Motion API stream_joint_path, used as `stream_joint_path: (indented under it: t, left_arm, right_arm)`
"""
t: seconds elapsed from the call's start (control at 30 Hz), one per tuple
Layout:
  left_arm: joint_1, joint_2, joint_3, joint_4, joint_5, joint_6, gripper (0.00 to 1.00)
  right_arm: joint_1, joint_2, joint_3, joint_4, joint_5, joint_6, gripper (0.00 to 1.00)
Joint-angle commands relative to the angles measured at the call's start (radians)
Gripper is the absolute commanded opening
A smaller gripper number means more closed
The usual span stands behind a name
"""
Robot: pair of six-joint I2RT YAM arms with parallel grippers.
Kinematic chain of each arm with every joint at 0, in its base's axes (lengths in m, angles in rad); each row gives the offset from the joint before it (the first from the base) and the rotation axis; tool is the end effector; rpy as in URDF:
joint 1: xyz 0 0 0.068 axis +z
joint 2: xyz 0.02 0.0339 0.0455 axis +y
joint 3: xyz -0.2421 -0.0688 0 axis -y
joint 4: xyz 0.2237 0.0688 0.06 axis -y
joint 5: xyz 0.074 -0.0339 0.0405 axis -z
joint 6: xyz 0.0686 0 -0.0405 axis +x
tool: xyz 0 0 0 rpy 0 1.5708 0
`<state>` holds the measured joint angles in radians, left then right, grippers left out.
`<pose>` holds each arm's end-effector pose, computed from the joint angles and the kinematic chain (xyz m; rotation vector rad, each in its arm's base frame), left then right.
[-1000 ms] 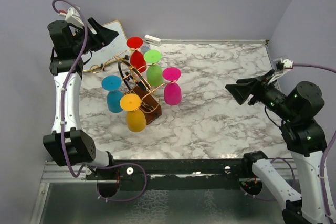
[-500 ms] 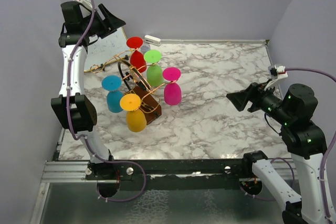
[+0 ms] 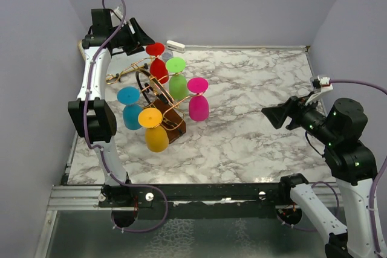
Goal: Take the wine glass off the wine glass rack
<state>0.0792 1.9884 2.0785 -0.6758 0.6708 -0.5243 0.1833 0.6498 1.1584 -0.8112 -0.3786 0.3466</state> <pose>0.4440 -0.0075 0.3441 -0.2529 2.1554 -0.9779 0.1182 0.0477 0.3803 -0.1116 1.9109 0.7155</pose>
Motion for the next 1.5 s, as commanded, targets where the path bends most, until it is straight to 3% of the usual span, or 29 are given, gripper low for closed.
stream_joint_path:
  t: [0.0, 0.3, 0.5, 1.0, 1.23, 1.47]
  left_arm:
    - [-0.006, -0.001, 0.039, -0.041, -0.024, 0.046, 0.62]
    - [-0.013, -0.001, 0.027, -0.062, -0.015, 0.076, 0.53]
    - [-0.013, 0.001, 0.02, -0.05, -0.005, 0.07, 0.39]
    - [-0.011, 0.001, -0.012, -0.027, 0.014, 0.064, 0.26]
    - [-0.01, -0.002, -0.032, 0.003, 0.033, 0.044, 0.11]
    - [-0.009, -0.03, -0.035, 0.037, 0.052, 0.01, 0.06]
  right_arm:
    - [-0.002, 0.001, -0.01, 0.041, 0.015, 0.001, 0.69]
    - [-0.003, -0.001, -0.024, 0.068, 0.027, 0.013, 0.69]
    - [-0.001, -0.006, -0.029, 0.071, 0.041, 0.016, 0.69]
    - [-0.001, -0.019, -0.023, 0.066, 0.053, 0.028, 0.69]
    - [-0.001, -0.03, -0.028, 0.068, 0.076, 0.036, 0.69]
    - [-0.002, -0.046, -0.029, 0.072, 0.105, 0.043, 0.7]
